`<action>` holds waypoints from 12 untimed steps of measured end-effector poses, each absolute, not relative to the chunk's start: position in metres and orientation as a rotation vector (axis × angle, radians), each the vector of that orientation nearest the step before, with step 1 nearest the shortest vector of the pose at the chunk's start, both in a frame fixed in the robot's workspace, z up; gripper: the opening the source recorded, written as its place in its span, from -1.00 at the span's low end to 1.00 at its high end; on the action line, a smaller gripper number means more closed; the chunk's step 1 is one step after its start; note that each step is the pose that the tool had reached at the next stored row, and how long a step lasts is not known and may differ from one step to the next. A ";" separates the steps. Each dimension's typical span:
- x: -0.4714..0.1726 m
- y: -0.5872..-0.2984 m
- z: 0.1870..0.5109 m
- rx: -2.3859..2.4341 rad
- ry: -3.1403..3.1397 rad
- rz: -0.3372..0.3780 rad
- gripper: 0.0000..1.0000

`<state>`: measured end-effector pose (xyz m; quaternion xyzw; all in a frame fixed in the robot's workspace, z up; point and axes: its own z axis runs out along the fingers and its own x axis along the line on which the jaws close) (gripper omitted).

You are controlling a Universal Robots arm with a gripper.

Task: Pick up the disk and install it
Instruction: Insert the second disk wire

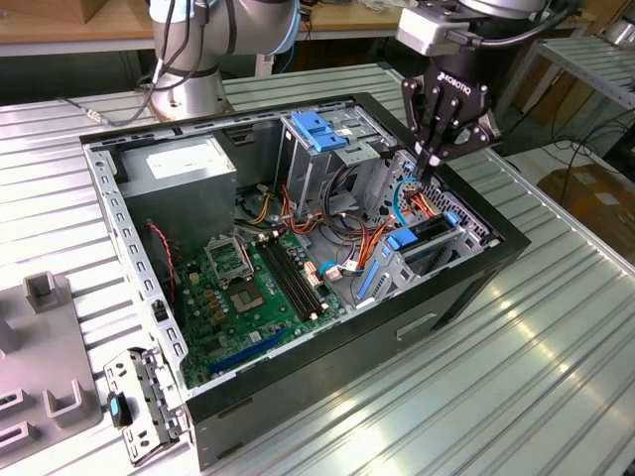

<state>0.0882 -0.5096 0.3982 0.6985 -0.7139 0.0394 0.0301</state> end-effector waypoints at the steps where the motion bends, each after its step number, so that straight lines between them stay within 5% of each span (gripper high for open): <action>1: 0.088 -0.508 0.398 2.152 -2.199 0.125 -0.79; 12: 0.096 -0.496 0.397 2.127 -2.173 0.168 -0.77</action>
